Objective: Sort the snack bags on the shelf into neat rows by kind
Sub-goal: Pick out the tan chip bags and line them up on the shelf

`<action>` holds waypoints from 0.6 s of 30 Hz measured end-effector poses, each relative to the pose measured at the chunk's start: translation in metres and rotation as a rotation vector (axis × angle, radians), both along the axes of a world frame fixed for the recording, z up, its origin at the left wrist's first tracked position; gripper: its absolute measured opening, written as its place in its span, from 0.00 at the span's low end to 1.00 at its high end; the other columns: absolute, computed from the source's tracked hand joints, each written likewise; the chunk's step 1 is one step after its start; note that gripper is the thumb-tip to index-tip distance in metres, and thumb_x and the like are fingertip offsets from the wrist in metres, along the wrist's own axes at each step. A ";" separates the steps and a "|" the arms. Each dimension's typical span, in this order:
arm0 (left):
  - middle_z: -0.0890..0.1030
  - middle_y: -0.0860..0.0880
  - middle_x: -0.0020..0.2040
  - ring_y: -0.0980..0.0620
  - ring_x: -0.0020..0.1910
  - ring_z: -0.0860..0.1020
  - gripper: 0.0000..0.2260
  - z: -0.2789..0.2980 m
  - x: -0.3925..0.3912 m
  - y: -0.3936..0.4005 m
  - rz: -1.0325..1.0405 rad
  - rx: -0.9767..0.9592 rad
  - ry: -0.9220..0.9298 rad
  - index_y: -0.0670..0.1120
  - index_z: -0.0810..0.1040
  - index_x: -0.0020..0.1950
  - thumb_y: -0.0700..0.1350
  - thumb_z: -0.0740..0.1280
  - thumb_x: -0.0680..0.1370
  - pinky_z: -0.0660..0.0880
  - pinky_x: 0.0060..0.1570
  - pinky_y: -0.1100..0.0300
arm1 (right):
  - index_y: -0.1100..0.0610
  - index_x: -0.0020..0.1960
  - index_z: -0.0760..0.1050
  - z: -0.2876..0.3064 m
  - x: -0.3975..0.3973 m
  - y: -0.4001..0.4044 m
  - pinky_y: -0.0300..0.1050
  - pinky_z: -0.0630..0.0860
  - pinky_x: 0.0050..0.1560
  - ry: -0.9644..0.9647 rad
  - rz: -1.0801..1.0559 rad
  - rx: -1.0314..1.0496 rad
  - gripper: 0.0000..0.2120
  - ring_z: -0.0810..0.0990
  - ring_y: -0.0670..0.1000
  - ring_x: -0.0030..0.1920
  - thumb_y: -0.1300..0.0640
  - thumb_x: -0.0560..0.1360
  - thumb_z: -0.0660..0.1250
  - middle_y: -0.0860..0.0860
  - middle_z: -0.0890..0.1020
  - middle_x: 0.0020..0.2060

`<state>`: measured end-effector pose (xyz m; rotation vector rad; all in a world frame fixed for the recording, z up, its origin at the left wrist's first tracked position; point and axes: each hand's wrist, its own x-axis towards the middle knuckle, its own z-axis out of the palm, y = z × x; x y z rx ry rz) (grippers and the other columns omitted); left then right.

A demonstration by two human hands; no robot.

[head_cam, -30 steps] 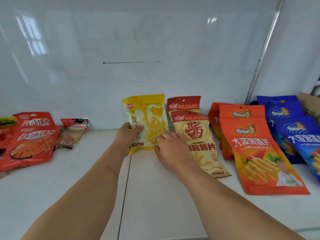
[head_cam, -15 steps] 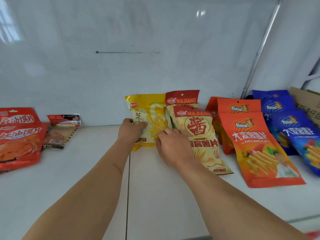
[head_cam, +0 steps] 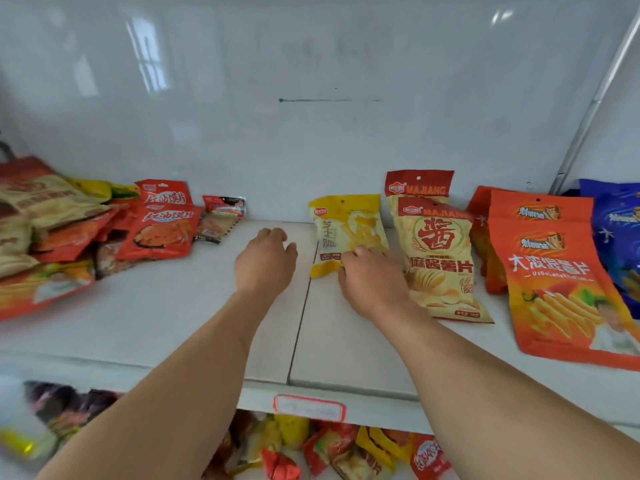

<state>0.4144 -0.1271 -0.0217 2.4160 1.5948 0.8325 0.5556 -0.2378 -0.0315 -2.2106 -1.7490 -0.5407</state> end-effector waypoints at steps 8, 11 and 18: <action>0.80 0.47 0.54 0.44 0.54 0.78 0.13 0.004 -0.113 -0.039 0.023 0.299 0.484 0.45 0.78 0.57 0.48 0.56 0.84 0.71 0.47 0.53 | 0.54 0.59 0.77 0.006 -0.082 0.007 0.50 0.69 0.52 -0.035 0.215 -0.034 0.14 0.77 0.57 0.56 0.53 0.82 0.54 0.53 0.80 0.54; 0.80 0.46 0.54 0.43 0.54 0.78 0.12 0.007 -0.154 -0.040 0.046 0.335 0.527 0.45 0.79 0.55 0.47 0.57 0.84 0.72 0.50 0.52 | 0.55 0.59 0.76 0.013 -0.119 0.018 0.50 0.68 0.50 -0.046 0.270 -0.043 0.15 0.77 0.57 0.56 0.53 0.83 0.53 0.53 0.79 0.55; 0.80 0.49 0.57 0.46 0.58 0.78 0.13 0.013 -0.247 -0.009 0.106 0.354 0.540 0.47 0.77 0.59 0.48 0.56 0.84 0.73 0.54 0.52 | 0.56 0.57 0.77 0.023 -0.210 0.062 0.50 0.69 0.51 -0.031 0.326 -0.027 0.14 0.77 0.57 0.55 0.55 0.83 0.54 0.54 0.80 0.55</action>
